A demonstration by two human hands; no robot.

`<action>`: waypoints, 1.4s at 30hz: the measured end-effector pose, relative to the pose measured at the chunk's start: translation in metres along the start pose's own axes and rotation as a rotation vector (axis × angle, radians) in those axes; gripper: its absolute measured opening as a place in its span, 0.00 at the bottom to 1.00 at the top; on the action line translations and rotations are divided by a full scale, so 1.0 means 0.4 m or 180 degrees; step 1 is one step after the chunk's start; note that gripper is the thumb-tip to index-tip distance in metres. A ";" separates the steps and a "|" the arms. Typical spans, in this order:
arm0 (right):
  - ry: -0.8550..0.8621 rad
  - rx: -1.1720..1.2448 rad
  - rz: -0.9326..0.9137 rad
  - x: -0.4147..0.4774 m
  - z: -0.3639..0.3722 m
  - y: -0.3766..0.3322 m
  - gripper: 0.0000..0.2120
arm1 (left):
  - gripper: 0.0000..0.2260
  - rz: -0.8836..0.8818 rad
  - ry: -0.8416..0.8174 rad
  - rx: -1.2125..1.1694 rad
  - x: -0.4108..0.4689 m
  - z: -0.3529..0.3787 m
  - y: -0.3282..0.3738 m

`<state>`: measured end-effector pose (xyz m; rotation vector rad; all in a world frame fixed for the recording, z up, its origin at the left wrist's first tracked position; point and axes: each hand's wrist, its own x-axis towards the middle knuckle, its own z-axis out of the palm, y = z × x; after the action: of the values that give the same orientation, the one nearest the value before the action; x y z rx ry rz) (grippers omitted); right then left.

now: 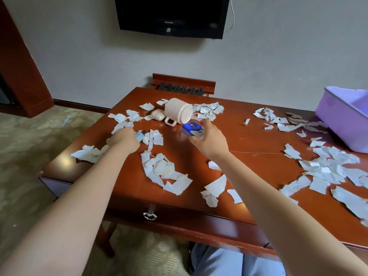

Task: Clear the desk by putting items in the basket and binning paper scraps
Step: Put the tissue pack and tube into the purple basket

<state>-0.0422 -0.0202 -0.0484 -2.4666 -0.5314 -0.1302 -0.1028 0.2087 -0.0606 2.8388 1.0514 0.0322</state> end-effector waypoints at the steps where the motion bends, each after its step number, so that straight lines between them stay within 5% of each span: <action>1: 0.0015 0.0029 0.0002 -0.001 -0.002 0.000 0.30 | 0.15 0.0018 0.0036 -0.0039 -0.004 -0.003 0.000; 9: 0.0218 0.0270 0.0090 -0.005 -0.045 0.006 0.29 | 0.17 0.0310 0.0617 -0.0734 -0.051 -0.103 0.072; 19: 0.0792 0.0234 0.0285 -0.036 -0.253 0.137 0.26 | 0.16 0.1287 0.0725 -0.1098 -0.155 -0.198 0.382; 31: 0.1523 -0.0013 0.0951 -0.048 -0.585 0.451 0.23 | 0.14 0.2218 0.0426 -0.1712 -0.280 -0.215 0.881; 42: 0.1901 -0.0139 0.1659 0.006 -0.824 0.776 0.26 | 0.10 0.2286 -0.0203 -0.2507 -0.311 -0.207 1.317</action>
<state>0.0949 -0.4402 0.0507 -2.3569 0.3671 -0.6362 0.1393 -0.2607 0.0842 2.2777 -0.0697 0.3286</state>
